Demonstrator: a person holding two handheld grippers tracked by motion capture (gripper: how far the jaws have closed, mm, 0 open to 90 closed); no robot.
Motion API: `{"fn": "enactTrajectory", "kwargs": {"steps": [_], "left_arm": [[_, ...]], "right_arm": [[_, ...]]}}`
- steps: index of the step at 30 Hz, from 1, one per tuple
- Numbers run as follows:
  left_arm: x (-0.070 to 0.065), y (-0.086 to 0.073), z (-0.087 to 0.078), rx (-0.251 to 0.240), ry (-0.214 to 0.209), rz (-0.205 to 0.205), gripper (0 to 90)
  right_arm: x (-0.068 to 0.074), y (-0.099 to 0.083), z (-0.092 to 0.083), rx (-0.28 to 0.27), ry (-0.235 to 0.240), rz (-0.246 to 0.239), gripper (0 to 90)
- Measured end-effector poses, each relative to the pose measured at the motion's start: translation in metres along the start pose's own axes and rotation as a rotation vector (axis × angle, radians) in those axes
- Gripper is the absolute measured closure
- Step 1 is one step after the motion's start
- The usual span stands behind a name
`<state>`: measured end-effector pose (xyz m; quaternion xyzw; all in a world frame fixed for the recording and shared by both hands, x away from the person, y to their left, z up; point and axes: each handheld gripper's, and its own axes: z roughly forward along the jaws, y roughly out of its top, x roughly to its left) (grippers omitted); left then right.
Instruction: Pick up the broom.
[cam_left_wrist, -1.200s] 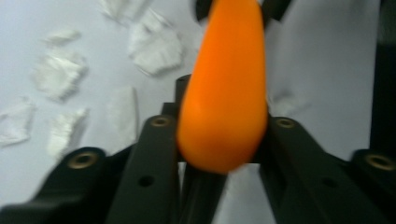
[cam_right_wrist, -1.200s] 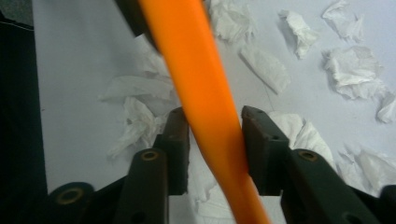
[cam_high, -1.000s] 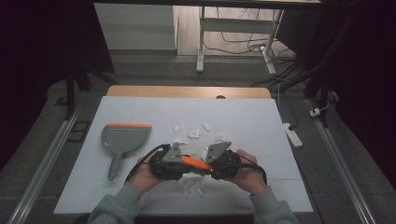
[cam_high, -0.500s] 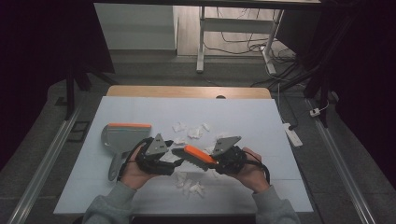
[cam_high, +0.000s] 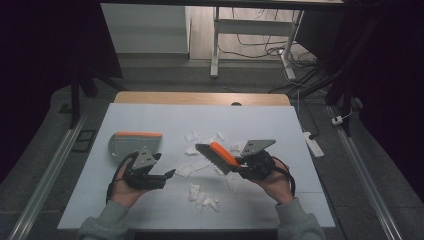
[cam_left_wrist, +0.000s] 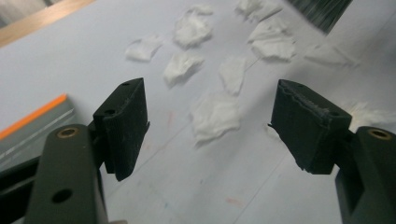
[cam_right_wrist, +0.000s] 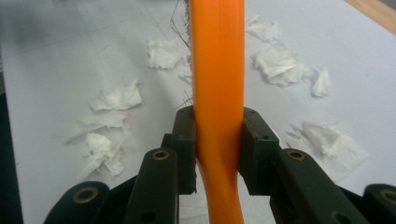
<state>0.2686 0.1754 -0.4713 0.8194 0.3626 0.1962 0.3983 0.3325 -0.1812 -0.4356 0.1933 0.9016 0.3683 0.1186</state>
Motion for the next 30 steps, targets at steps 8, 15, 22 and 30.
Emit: {"fn": "enactTrajectory", "kwargs": {"steps": [8, 15, 22, 30], "left_arm": [[0.015, -0.018, -0.015, -0.006, 0.058, -0.061, 27.8], [0.025, -0.032, -0.019, 0.016, 0.075, -0.088, 27.8], [0.032, -0.039, -0.020, 0.026, 0.081, -0.112, 27.7], [0.032, -0.041, -0.015, 0.038, 0.073, -0.120, 27.7]], "right_arm": [[-0.006, -0.005, -0.009, -0.012, -0.041, 0.022, 69.6], [-0.016, -0.010, -0.015, -0.026, -0.084, 0.071, 69.6], [-0.024, -0.014, -0.021, -0.044, -0.123, 0.111, 69.6], [-0.030, -0.017, -0.024, -0.059, -0.143, 0.131, 69.6]]}}
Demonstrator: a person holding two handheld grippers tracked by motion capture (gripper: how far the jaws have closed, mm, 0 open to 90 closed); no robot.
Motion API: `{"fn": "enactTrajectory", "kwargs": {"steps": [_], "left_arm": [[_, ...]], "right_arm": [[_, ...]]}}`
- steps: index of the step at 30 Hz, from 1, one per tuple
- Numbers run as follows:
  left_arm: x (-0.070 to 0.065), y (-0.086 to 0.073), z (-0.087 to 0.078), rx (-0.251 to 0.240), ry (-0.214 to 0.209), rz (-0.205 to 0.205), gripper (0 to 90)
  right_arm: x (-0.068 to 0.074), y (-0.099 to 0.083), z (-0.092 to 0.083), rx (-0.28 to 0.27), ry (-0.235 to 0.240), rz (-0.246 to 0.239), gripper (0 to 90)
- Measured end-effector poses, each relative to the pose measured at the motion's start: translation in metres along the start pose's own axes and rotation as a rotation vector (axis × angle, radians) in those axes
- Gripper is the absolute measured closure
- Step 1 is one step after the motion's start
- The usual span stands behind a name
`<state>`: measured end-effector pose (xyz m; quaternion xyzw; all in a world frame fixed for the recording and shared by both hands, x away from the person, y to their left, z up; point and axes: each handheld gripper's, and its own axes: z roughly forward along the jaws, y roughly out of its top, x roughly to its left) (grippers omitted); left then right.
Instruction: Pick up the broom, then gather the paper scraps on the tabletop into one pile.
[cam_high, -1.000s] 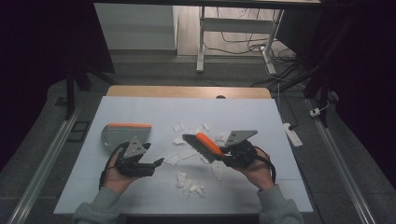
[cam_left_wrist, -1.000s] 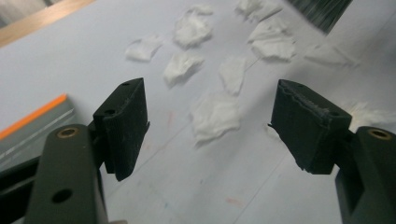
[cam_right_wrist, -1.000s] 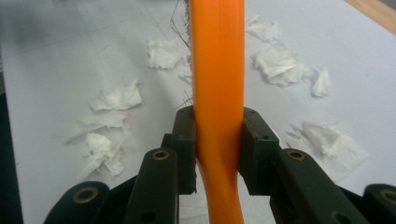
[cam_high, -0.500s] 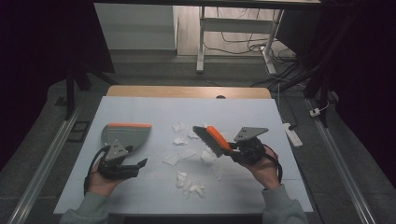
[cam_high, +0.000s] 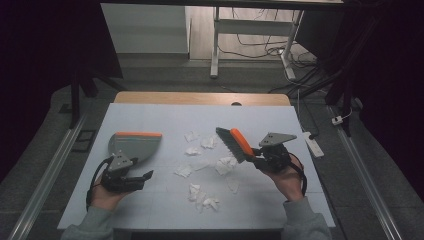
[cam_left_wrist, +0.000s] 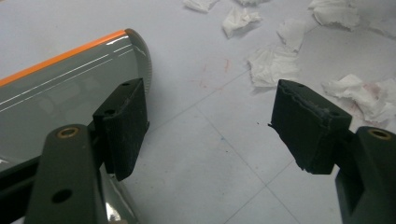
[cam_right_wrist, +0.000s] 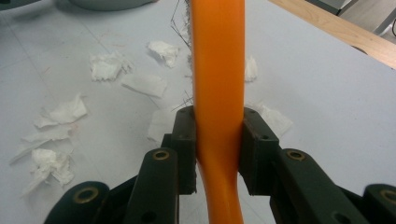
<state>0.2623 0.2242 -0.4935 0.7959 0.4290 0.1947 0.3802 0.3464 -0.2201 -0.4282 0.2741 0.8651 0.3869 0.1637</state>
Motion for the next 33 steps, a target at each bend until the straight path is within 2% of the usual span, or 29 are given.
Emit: {"fn": "enactTrajectory", "kwargs": {"steps": [4, 10, 14, 19, 20, 22, 24, 27, 29, 33], "left_arm": [[-0.001, 0.002, 0.001, 0.002, 0.000, 0.009, 27.6], [0.000, 0.003, 0.004, 0.002, -0.005, 0.002, 27.6], [-0.002, 0.007, 0.009, 0.013, -0.003, 0.026, 27.6], [-0.004, 0.009, 0.015, 0.035, 0.005, 0.051, 27.6], [-0.004, 0.010, 0.015, 0.038, 0.007, 0.056, 27.6], [-0.004, 0.010, 0.015, 0.037, 0.004, 0.053, 27.6], [-0.005, 0.009, 0.016, 0.049, 0.011, 0.067, 27.3], [-0.005, 0.006, 0.016, 0.058, 0.007, 0.063, 27.0], [-0.004, 0.005, 0.014, 0.055, -0.001, 0.039, 27.0], [-0.004, 0.005, 0.010, 0.049, 0.012, 0.044, 26.8]], "right_arm": [[-0.002, 0.000, 0.000, 0.004, -0.008, 0.002, 69.6], [-0.005, -0.001, 0.002, 0.016, -0.039, 0.015, 69.7], [-0.007, 0.007, 0.009, 0.040, -0.055, 0.010, 69.7], [-0.018, 0.012, 0.020, 0.069, -0.071, 0.016, 69.8], [-0.018, 0.013, 0.022, 0.071, -0.085, 0.014, 69.7], [-0.018, 0.016, 0.025, 0.080, -0.085, 0.006, 69.7], [-0.018, 0.020, 0.027, 0.088, -0.088, -0.001, 69.7], [-0.025, 0.025, 0.032, 0.082, -0.096, 0.013, 69.7], [-0.033, 0.030, 0.039, 0.092, -0.100, 0.022, 69.7], [-0.054, 0.044, 0.061, 0.154, -0.136, 0.011, 69.8]]}}
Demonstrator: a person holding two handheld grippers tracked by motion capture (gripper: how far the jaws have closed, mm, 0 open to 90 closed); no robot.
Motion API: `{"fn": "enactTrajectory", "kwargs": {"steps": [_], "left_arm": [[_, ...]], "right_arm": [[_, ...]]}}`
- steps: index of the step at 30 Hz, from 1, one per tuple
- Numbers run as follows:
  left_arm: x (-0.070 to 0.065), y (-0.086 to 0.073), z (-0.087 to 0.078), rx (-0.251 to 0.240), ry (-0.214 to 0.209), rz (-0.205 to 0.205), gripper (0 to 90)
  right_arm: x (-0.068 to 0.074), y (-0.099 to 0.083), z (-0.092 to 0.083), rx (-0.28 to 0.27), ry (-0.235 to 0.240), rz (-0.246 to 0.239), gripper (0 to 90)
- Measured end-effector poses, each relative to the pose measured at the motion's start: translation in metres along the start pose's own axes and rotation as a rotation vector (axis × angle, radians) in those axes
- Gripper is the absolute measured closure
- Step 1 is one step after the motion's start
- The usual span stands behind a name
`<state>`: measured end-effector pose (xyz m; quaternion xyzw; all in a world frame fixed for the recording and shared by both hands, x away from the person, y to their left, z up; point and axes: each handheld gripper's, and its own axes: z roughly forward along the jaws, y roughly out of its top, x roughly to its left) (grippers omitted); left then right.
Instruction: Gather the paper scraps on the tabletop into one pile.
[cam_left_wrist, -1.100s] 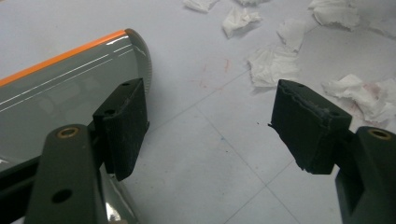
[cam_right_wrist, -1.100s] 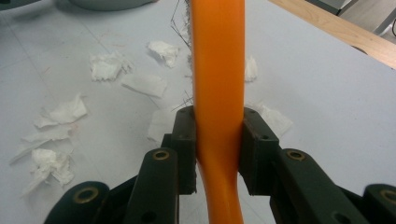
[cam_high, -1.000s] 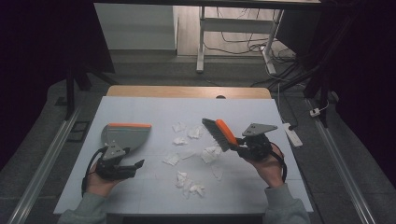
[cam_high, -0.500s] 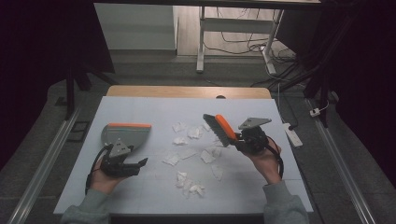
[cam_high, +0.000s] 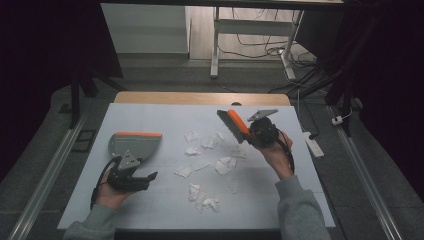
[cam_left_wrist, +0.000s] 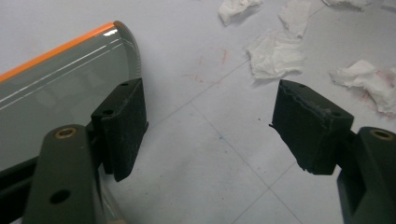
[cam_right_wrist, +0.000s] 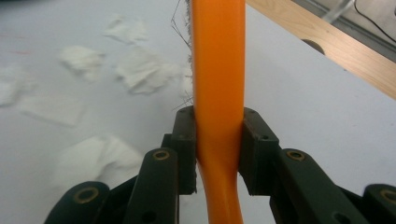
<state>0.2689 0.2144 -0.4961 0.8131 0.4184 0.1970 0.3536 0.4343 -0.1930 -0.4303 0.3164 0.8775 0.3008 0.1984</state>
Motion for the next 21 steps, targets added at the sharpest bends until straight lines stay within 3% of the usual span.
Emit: {"fn": "enactTrajectory", "kwargs": {"steps": [7, 14, 21], "left_arm": [[0.007, -0.001, 0.002, 0.007, -0.012, 0.000, 26.9], [0.014, -0.002, 0.002, -0.006, -0.029, 0.004, 26.6], [0.017, -0.004, 0.004, -0.004, -0.039, -0.004, 25.8]], "right_arm": [[-0.022, 0.024, 0.030, 0.142, -0.038, -0.009, 69.7], [-0.024, 0.039, 0.058, 0.277, -0.081, -0.021, 69.7], [-0.019, 0.041, 0.058, 0.319, -0.116, -0.051, 69.7]]}}
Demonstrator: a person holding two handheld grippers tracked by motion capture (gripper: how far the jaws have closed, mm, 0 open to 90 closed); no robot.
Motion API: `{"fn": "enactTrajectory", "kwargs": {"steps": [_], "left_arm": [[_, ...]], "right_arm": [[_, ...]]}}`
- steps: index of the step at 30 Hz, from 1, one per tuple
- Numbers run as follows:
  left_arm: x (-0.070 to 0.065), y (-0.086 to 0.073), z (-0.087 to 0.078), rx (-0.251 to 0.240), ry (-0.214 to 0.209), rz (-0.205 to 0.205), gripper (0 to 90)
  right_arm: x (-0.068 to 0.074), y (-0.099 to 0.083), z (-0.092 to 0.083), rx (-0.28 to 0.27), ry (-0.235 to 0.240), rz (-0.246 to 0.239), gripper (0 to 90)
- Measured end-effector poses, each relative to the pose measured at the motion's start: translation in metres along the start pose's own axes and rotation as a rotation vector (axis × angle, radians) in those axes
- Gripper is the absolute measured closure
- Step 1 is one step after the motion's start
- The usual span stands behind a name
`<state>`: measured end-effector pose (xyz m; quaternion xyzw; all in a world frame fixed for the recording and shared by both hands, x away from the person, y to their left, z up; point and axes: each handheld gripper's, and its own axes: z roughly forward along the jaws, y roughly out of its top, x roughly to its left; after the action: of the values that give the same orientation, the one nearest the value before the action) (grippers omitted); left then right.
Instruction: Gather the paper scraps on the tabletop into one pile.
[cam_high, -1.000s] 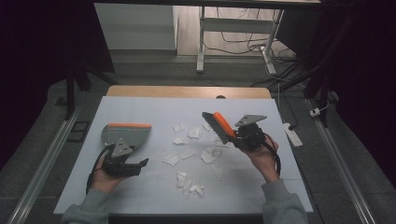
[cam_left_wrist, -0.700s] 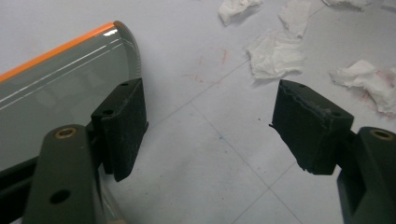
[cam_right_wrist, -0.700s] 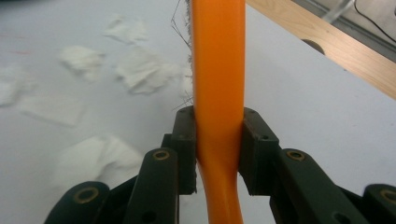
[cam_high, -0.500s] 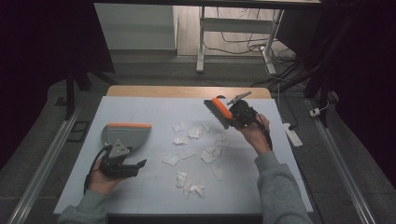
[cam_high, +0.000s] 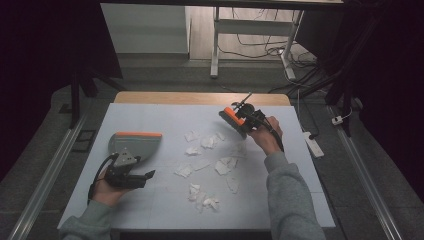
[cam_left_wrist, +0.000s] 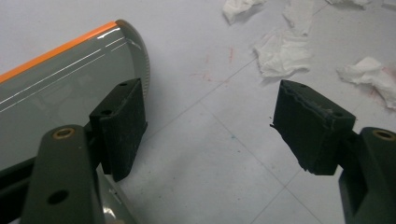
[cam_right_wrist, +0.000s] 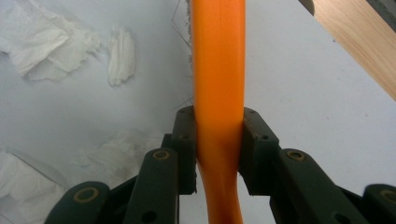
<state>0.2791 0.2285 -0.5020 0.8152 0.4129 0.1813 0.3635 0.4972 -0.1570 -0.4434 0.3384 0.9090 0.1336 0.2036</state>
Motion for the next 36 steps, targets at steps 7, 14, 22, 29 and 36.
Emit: {"fn": "enactTrajectory", "kwargs": {"steps": [7, 14, 22, 29, 36], "left_arm": [[0.003, -0.003, -0.002, -0.008, 0.018, -0.031, 25.9], [0.005, -0.005, 0.001, 0.007, 0.013, -0.043, 26.1], [0.007, -0.006, 0.002, 0.011, 0.001, -0.047, 26.3], [0.008, -0.008, 0.001, 0.007, -0.002, -0.054, 26.5], [0.008, -0.008, 0.002, 0.012, -0.003, -0.054, 26.6]], "right_arm": [[-0.003, -0.002, 0.005, 0.061, -0.022, -0.009, 69.8], [0.010, 0.005, 0.008, 0.082, 0.004, -0.070, 69.8], [0.039, 0.014, 0.006, 0.125, 0.014, -0.193, 70.1], [0.057, 0.008, -0.009, 0.134, 0.124, -0.287, 70.2], [0.068, 0.001, -0.038, 0.035, 0.182, -0.290, 70.1]]}}
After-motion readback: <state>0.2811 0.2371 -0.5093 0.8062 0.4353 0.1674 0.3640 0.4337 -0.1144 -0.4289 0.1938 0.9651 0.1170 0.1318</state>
